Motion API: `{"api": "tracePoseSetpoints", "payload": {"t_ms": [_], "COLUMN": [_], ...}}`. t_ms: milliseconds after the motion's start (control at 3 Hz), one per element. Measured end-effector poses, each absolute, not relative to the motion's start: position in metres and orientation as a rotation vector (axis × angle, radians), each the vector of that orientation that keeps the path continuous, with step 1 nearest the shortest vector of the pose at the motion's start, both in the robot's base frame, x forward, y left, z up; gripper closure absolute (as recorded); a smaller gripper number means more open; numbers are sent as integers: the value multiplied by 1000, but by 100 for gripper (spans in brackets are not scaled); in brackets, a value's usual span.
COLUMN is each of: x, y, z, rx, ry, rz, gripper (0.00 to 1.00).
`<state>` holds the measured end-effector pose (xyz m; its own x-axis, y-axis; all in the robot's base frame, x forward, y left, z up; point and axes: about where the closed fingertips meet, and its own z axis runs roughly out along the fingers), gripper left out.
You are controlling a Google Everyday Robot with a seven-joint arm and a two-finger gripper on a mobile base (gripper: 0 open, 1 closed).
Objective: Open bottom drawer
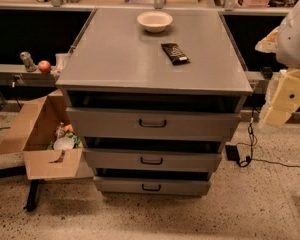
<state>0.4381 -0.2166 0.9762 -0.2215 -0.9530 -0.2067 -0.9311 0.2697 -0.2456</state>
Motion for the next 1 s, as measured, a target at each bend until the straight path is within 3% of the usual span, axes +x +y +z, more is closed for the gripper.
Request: {"api": "tracePoseSetpoints", "payload": {"t_ms": [1000], "x": [441], "y": [-201], "z": [943], "rx": [-1725], "ry": [2264], "rz": [-72], "gripper": [0]}}
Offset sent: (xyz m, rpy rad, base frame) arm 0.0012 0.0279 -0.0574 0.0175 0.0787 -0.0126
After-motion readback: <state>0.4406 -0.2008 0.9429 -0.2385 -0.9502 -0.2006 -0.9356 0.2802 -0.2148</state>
